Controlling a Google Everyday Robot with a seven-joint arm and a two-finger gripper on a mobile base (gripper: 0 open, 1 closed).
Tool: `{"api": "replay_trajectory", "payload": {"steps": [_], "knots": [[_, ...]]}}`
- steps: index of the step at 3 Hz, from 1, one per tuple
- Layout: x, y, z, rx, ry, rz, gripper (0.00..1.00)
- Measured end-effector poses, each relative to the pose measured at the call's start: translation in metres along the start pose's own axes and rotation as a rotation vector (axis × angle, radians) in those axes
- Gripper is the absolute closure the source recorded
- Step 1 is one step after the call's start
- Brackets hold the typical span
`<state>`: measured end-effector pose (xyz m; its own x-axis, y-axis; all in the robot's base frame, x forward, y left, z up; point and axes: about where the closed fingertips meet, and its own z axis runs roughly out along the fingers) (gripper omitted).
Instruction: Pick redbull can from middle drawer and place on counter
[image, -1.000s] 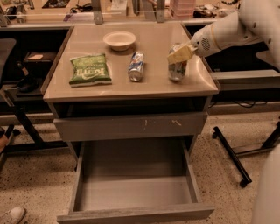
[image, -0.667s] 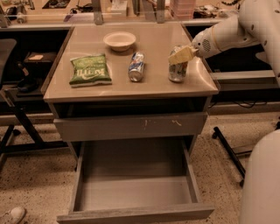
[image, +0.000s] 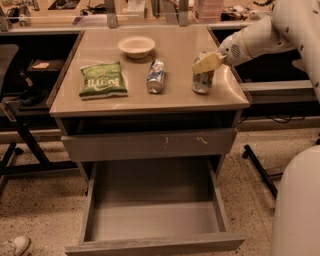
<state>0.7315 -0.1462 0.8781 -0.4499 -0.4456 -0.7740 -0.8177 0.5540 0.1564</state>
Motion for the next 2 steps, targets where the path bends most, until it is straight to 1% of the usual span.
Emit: {"api": "replay_trajectory", "payload": {"steps": [2], "knots": [[0.0,0.0,0.0001,0.0,0.0,0.0,0.21]]}}
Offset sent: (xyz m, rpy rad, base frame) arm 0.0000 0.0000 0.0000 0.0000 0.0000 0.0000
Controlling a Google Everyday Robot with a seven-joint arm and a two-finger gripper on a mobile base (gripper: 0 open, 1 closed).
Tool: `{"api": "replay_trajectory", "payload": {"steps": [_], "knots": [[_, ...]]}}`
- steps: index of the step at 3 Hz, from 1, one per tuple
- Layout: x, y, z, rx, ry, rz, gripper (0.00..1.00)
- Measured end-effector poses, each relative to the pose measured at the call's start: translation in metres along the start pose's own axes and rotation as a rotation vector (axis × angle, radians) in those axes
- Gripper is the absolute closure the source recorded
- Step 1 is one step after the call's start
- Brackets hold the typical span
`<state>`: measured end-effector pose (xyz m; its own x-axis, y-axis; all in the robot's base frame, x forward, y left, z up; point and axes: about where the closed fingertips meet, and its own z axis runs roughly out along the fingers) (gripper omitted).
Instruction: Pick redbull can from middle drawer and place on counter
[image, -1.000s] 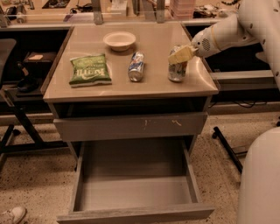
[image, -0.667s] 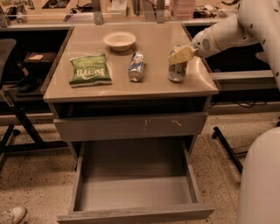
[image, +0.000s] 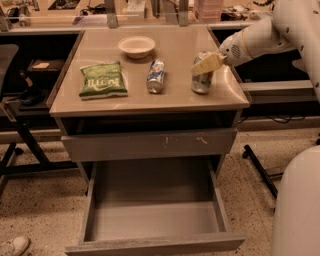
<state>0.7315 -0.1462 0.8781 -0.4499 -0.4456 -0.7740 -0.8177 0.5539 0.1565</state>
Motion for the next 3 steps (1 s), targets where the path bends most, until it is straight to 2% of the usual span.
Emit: {"api": "replay_trajectory", "payload": {"steps": [1,2,3], "knots": [[0.0,0.0,0.0,0.0,0.0,0.0,0.0],[0.0,0.0,0.001,-0.001,0.001,0.0,0.0],[-0.035,-0.005,-0.038,0.131,-0.001,-0.039,0.0]]}}
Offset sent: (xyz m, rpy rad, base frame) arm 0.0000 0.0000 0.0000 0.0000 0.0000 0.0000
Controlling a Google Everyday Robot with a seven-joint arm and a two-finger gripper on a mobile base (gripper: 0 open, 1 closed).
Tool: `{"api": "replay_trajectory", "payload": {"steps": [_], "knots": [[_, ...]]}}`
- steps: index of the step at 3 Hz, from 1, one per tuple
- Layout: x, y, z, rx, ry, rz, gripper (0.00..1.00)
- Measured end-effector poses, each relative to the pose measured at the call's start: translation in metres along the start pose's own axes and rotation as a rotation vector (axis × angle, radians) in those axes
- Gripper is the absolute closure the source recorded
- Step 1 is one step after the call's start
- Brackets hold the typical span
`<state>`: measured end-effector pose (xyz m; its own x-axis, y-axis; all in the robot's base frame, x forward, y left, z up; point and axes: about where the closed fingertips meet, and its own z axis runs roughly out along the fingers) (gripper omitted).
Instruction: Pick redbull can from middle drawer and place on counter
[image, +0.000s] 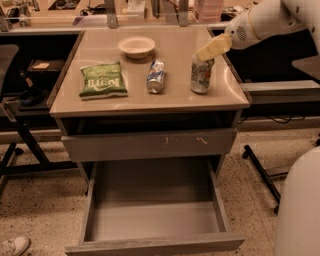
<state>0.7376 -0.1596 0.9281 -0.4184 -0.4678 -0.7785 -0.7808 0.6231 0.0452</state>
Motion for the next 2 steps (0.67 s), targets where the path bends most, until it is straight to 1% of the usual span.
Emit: {"api": "replay_trajectory", "payload": {"steps": [1,2], "knots": [[-0.031,-0.026,-0.099,0.303,-0.011,0.029,0.0],[-0.048,-0.019,-0.14,0.41,-0.02,0.05,0.0]]}}
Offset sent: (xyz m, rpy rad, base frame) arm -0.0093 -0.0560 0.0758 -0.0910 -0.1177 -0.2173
